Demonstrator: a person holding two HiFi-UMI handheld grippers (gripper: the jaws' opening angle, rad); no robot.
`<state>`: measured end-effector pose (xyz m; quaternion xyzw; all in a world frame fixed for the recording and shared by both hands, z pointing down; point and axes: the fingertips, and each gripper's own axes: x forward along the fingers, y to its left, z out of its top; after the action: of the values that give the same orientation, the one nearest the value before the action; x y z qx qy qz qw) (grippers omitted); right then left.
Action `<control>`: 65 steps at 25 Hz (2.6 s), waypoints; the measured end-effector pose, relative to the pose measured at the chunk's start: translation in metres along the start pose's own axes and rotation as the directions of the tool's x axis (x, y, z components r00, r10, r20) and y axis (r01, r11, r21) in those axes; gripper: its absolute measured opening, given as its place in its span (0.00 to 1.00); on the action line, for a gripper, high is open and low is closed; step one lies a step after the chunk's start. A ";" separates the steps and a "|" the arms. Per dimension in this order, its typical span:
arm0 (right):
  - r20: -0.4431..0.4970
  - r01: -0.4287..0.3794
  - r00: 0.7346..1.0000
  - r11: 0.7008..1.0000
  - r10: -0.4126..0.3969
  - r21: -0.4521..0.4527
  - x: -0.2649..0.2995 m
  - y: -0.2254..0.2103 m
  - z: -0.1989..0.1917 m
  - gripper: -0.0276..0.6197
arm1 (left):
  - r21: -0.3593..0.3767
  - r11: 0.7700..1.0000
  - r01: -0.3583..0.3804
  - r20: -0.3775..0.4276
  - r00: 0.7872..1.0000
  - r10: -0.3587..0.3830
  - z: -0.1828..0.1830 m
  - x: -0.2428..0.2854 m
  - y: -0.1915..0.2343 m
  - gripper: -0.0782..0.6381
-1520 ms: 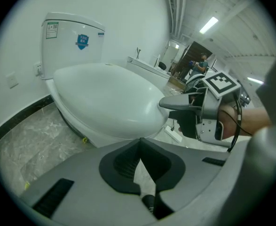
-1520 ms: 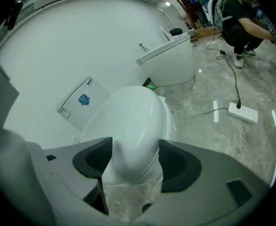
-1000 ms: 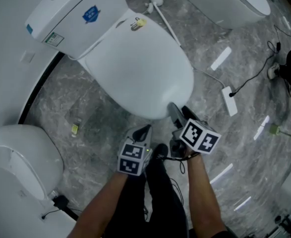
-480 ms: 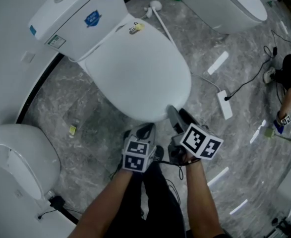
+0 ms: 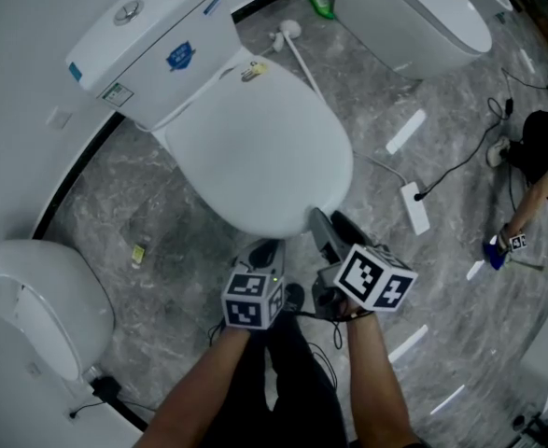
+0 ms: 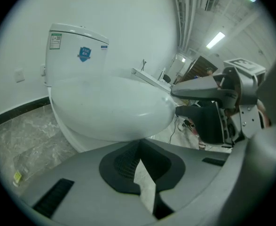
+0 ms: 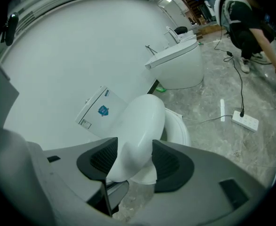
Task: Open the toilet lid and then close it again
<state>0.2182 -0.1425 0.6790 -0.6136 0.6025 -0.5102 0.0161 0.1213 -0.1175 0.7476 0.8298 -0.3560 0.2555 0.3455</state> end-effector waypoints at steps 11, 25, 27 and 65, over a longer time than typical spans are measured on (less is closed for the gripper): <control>-0.011 -0.044 0.999 0.991 0.043 -0.124 -0.020 0.032 0.028 0.23 | -0.023 1.000 -0.016 0.076 0.997 0.018 0.045 -0.038 -0.004 0.12; -0.024 -0.051 0.999 0.936 0.045 -0.349 -0.038 0.077 0.063 0.06 | -0.045 0.994 -0.095 0.198 0.975 0.102 0.129 -0.078 0.012 0.12; -0.034 -0.064 0.998 0.927 0.055 -0.369 -0.039 0.087 0.065 0.06 | -0.050 0.992 -0.112 0.210 0.970 0.120 0.141 -0.084 0.016 0.12; -0.005 -0.045 0.999 0.807 0.051 -0.589 0.019 0.274 0.155 0.06 | 0.029 0.986 -0.164 0.258 0.954 0.151 0.339 -0.137 0.139 0.12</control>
<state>0.1153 -0.3237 0.4421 -0.5757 0.7461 -0.2944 -0.1586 -0.0093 -0.3874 0.4961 0.8331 -0.4562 0.1822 0.2545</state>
